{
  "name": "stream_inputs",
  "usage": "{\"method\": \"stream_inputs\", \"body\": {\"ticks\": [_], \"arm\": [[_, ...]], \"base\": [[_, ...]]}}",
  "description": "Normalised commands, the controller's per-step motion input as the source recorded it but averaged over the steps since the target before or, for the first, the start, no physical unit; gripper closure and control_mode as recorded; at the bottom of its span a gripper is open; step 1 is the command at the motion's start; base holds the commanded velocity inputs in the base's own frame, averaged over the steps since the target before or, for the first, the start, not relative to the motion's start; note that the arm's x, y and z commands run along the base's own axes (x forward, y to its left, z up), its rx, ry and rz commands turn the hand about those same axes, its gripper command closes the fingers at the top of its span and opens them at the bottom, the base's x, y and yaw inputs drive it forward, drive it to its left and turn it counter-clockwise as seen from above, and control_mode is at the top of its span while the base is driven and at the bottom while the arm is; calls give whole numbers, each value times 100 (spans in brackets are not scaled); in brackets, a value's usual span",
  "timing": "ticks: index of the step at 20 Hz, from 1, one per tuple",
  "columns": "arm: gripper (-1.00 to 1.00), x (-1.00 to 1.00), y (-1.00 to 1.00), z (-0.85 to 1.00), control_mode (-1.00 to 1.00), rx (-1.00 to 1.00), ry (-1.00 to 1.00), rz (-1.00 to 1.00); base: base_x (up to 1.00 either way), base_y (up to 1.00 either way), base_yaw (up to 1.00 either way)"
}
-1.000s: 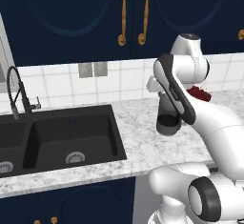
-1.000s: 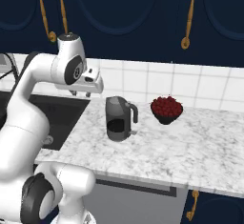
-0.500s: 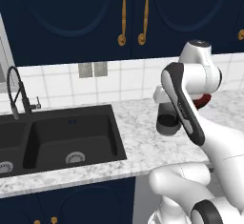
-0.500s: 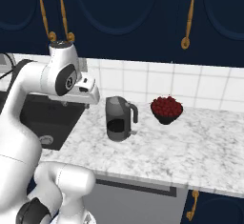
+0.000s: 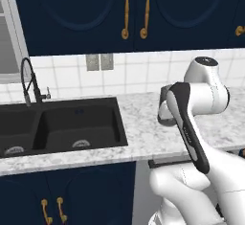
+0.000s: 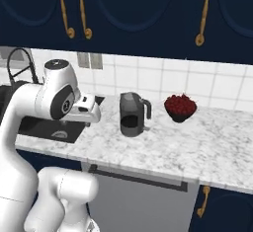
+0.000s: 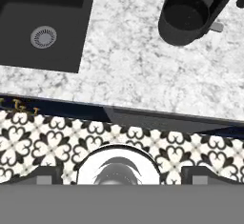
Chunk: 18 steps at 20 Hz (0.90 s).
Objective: Navigate to the stand mixer.
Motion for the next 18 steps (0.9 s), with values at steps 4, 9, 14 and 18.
{"method": "stream_inputs", "body": {"ticks": [4,9,14,18], "arm": [[-100,0,0,0,100,0,0,0],[-100,0,0,0,100,0,0,0],[-100,0,0,0,100,0,0,0],[-100,0,0,0,100,0,0,0]], "base": [[-32,0,53],[0,14,66],[4,40,68],[24,68,75]]}}
